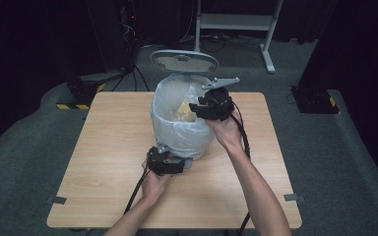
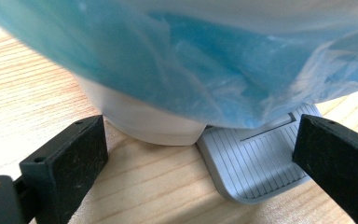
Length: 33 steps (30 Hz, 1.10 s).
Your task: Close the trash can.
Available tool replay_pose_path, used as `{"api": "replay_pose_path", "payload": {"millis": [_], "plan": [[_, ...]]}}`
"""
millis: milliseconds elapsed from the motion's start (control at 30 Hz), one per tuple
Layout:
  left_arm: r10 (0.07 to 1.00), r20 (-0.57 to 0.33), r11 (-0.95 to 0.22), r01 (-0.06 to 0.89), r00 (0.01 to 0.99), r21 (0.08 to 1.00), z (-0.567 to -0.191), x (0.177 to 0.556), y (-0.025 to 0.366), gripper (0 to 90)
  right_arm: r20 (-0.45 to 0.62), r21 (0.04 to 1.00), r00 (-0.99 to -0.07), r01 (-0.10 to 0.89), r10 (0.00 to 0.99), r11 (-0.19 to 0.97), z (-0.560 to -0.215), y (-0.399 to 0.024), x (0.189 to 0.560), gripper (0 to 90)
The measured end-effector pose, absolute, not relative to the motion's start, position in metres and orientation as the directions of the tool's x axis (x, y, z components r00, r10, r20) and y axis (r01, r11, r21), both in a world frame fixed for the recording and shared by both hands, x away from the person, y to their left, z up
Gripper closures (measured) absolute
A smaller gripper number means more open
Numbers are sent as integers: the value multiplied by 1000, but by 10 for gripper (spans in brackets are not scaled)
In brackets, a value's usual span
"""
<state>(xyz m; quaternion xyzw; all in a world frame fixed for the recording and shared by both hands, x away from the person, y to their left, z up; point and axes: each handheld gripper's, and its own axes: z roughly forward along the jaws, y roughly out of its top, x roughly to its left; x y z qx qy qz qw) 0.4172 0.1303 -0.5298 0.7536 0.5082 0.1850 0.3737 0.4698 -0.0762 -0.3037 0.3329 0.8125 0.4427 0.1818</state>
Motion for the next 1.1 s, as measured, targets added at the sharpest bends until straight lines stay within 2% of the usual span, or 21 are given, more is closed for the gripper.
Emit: {"api": "replay_pose_path", "payload": {"millis": [1100], "plan": [[905, -111, -194, 632, 410, 750, -530, 416, 129, 33, 69, 900, -691, 354, 719, 254, -308, -118, 447, 513]]}}
